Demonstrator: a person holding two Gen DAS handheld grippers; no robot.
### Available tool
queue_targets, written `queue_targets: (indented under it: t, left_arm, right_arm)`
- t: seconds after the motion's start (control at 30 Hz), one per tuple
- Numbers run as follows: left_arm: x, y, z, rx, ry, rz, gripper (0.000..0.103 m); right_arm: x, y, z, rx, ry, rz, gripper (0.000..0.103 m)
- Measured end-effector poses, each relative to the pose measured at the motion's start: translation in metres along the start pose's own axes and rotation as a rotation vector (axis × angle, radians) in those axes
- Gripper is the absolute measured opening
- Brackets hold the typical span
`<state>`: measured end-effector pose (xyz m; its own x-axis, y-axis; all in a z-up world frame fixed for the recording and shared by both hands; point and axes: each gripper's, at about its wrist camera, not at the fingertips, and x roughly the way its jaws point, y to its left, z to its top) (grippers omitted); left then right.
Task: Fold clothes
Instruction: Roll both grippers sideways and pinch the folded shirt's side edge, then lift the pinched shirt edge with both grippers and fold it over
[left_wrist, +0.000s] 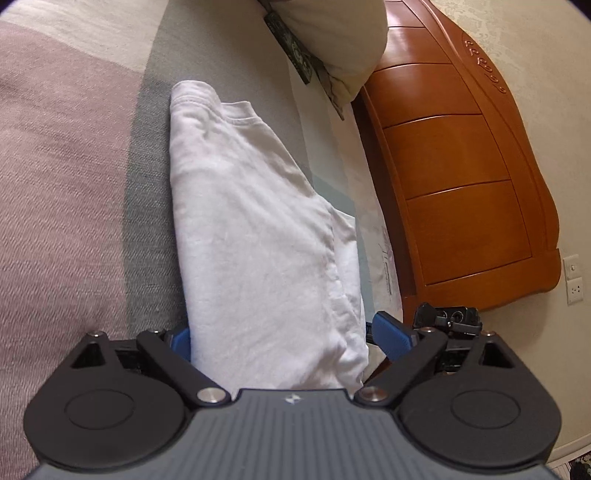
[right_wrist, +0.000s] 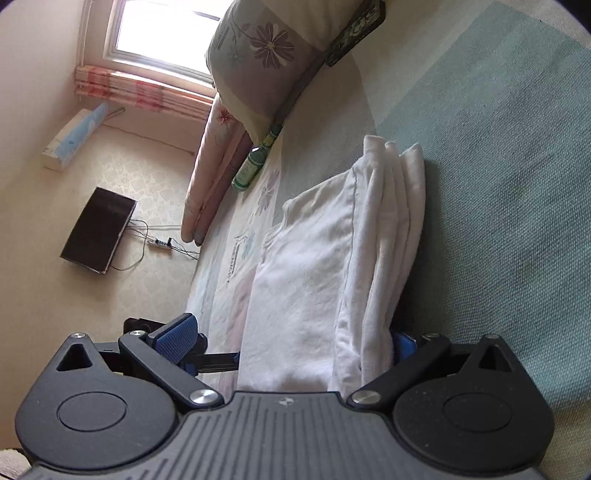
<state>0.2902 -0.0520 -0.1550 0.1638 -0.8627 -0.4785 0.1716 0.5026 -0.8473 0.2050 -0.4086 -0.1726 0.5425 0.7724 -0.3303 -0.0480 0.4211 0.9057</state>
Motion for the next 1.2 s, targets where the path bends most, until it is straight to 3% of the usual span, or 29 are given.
queue_targets:
  t: [0.17,0.23,0.3,0.33,0.4,0.63,0.73,1.03,1.2]
  left_arm:
    - [0.016,-0.006,0.014,0.023,-0.015,0.024,0.091]
    - [0.012,-0.003,0.012,0.038,-0.020,0.040,0.078]
    - [0.006,0.007,0.011,-0.003,-0.037,0.051,0.053]
    - [0.004,0.014,0.011,-0.035,-0.045,0.052,0.048]
    - [0.003,0.019,0.009,-0.053,-0.054,0.046,0.039]
    - [0.007,0.007,0.009,-0.006,-0.042,0.098,0.039]
    - [0.009,0.004,0.007,0.008,-0.050,0.135,0.026]
    - [0.019,-0.034,-0.002,0.129,-0.085,0.291,0.018]
    - [0.020,-0.050,0.004,0.172,-0.095,0.311,0.017]
  right_arm:
    - [0.012,-0.001,0.013,0.008,-0.006,-0.005,0.101]
    - [0.010,-0.002,0.008,-0.033,-0.012,-0.068,0.083]
    - [0.005,-0.010,0.001,-0.060,-0.041,-0.116,0.048]
    - [0.003,-0.016,0.000,-0.049,-0.057,-0.124,0.042]
    - [0.000,-0.026,0.001,-0.004,-0.080,-0.125,0.017]
    - [0.006,-0.022,-0.002,-0.027,-0.085,-0.169,0.018]
    - [0.009,-0.018,-0.004,-0.054,-0.090,-0.192,0.017]
    - [0.014,0.003,-0.012,-0.145,-0.120,-0.301,0.019]
    - [0.014,0.018,-0.013,-0.222,-0.124,-0.360,0.018]
